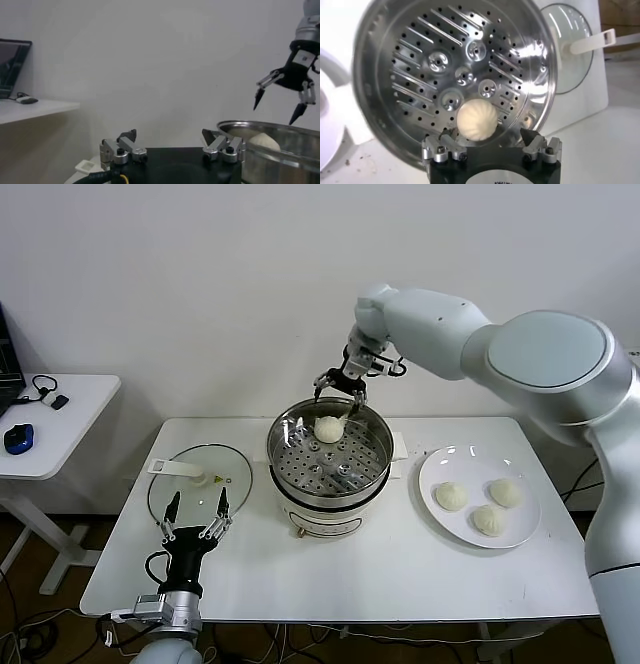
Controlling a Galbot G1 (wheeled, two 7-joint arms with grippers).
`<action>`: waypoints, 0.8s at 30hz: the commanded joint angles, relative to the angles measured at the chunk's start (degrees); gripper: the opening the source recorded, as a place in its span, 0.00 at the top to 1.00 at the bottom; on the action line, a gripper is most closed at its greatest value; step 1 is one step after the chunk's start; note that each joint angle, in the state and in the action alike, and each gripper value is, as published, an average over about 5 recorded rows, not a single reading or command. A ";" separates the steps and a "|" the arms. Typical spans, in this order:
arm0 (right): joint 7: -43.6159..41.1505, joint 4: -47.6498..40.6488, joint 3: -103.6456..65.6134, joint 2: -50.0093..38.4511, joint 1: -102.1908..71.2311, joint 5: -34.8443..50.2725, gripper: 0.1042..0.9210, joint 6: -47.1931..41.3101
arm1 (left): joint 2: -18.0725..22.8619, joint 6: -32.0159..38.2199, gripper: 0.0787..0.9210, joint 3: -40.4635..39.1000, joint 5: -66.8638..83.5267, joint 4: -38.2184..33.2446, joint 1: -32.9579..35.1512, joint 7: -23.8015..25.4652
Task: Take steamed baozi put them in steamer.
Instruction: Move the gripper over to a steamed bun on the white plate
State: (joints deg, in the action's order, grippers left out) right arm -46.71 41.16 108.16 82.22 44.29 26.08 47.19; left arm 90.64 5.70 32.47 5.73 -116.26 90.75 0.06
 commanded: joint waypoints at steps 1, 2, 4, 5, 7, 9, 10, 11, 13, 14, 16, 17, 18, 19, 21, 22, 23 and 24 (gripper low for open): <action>-0.01 11.44 7.61 -4.35 8.34 8.12 0.12 -10.65 | -0.09 -0.09 0.12 0.13 0.21 -0.80 0.23 0.01; -0.08 12.52 8.39 -5.07 9.04 8.35 0.12 -12.41 | -0.11 -0.09 0.12 0.12 0.23 -0.85 0.24 0.01; -0.25 14.34 9.78 -6.53 10.29 8.80 0.12 -16.49 | -0.14 -0.08 0.12 0.06 0.25 -0.88 0.27 0.00; -0.35 15.18 10.40 -7.30 10.92 9.01 0.12 -19.02 | -0.15 -0.07 0.12 0.03 0.26 -0.88 0.28 0.01; -0.68 16.86 11.80 -8.79 12.19 9.63 0.12 -24.63 | -0.17 -0.06 0.12 -0.05 0.26 -0.85 0.34 0.01; -1.80 18.47 13.10 -10.25 13.51 10.20 0.12 -29.94 | -0.21 -0.03 0.12 -0.16 0.22 -0.81 0.40 0.01; -2.57 19.21 13.72 -10.97 14.16 10.45 0.12 -32.43 | -0.23 -0.02 0.12 -0.23 0.19 -0.81 0.44 0.01; -3.32 19.81 14.27 -11.66 14.72 10.64 0.12 -34.58 | -0.25 -0.01 0.12 -0.29 0.17 -0.82 0.47 0.01; -4.41 20.96 15.26 -12.93 15.73 10.71 0.12 -39.06 | -0.28 0.01 0.12 -0.35 0.14 -0.85 0.49 0.02; -4.62 21.60 15.73 -13.60 16.17 10.73 0.12 -41.66 | -0.28 0.01 0.12 -0.36 0.13 -0.86 0.50 0.02; -4.68 23.13 16.29 -15.16 16.85 11.18 0.12 -47.85 | -0.29 0.03 0.12 -0.32 0.16 -0.85 0.51 0.02; -4.70 23.90 16.43 -15.96 17.09 11.88 0.12 -50.93 | -0.29 0.06 0.12 -0.29 0.18 -0.85 0.52 0.01; -4.80 24.71 16.38 -16.93 17.17 12.89 0.12 -53.72 | -0.31 0.08 0.12 -0.25 0.20 -0.83 0.54 0.01; -4.98 25.54 16.27 -18.00 17.18 14.18 0.12 -56.26 | -0.33 0.10 0.12 -0.21 0.23 -0.81 0.57 0.01; -5.33 27.15 15.94 -20.11 16.93 17.06 0.12 -59.63 | -0.39 0.15 0.12 -0.13 0.24 -0.70 0.59 0.02; -5.44 27.93 15.63 -21.31 16.62 18.26 0.12 -60.98 | -0.42 0.15 0.12 -0.10 0.24 -0.62 0.58 0.03; -5.46 28.52 15.31 -22.35 16.26 19.19 0.12 -61.92 | -0.44 0.15 0.12 -0.07 0.23 -0.53 0.56 0.03; -5.43 29.04 14.91 -23.45 15.76 19.96 0.12 -62.67 | -0.45 0.15 0.12 -0.04 0.20 -0.45 0.54 0.04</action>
State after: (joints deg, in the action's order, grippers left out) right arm -50.98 64.35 121.25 65.09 58.21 40.30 4.50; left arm 90.22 5.85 32.40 5.95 -116.81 91.29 0.07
